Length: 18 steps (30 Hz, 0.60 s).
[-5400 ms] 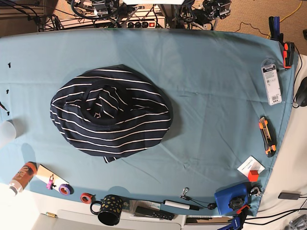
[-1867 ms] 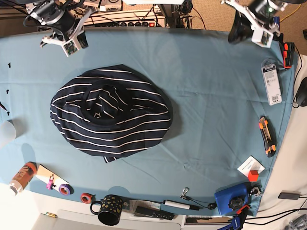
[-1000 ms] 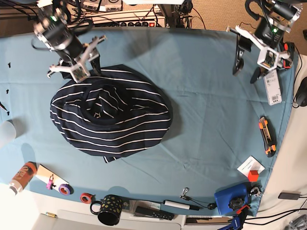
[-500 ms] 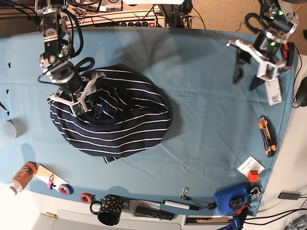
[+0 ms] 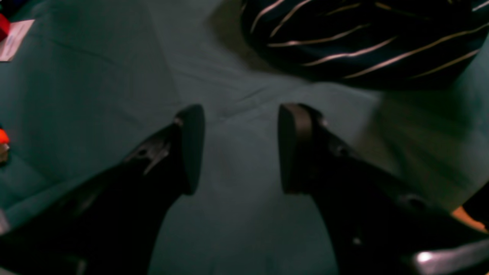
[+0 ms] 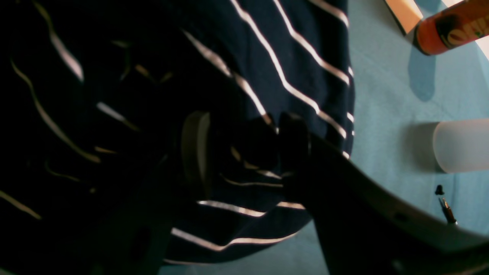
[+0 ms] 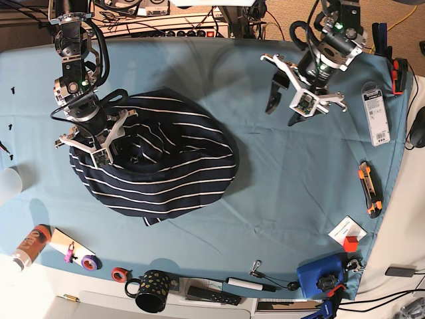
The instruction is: Layout the t-shirt on the table in an organized manner, then fold the t-shirt properly
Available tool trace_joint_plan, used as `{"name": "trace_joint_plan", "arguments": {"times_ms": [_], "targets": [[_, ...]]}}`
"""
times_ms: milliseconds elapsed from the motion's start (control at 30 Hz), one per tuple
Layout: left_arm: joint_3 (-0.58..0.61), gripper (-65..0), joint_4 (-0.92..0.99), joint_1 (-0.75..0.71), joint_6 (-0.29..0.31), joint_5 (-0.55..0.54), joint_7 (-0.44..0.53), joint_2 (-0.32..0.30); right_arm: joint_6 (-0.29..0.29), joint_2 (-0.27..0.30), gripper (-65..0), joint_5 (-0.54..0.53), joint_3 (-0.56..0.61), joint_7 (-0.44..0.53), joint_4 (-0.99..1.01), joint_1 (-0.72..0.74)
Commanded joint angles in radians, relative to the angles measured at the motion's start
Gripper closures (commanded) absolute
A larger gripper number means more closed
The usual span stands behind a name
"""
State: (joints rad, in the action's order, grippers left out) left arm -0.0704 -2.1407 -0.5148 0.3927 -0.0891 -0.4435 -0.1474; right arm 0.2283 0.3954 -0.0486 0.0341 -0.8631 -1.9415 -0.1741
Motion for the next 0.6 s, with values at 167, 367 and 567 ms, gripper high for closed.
{"name": "trace_joint_plan", "arguments": {"times_ms": [167,367,567], "targets": [[0.015,-31.2,-0.016,0.003,-0.004,-0.007,0.045,-0.002,-0.009,0.012,-10.3,0.012,-0.008,0.037,0.094,0.014],[0.015,-31.2,-0.016,0.002,-0.004,-0.007,0.049,-0.002,-0.027,0.013,0.0,0.101,-0.010,0.027,0.064,0.037],[0.015,-31.2,-0.016,0.002,-0.004,-0.007,0.048,-0.002,-0.128,0.035,0.0,0.181,-0.029,0.026,0.024,0.146]]}}
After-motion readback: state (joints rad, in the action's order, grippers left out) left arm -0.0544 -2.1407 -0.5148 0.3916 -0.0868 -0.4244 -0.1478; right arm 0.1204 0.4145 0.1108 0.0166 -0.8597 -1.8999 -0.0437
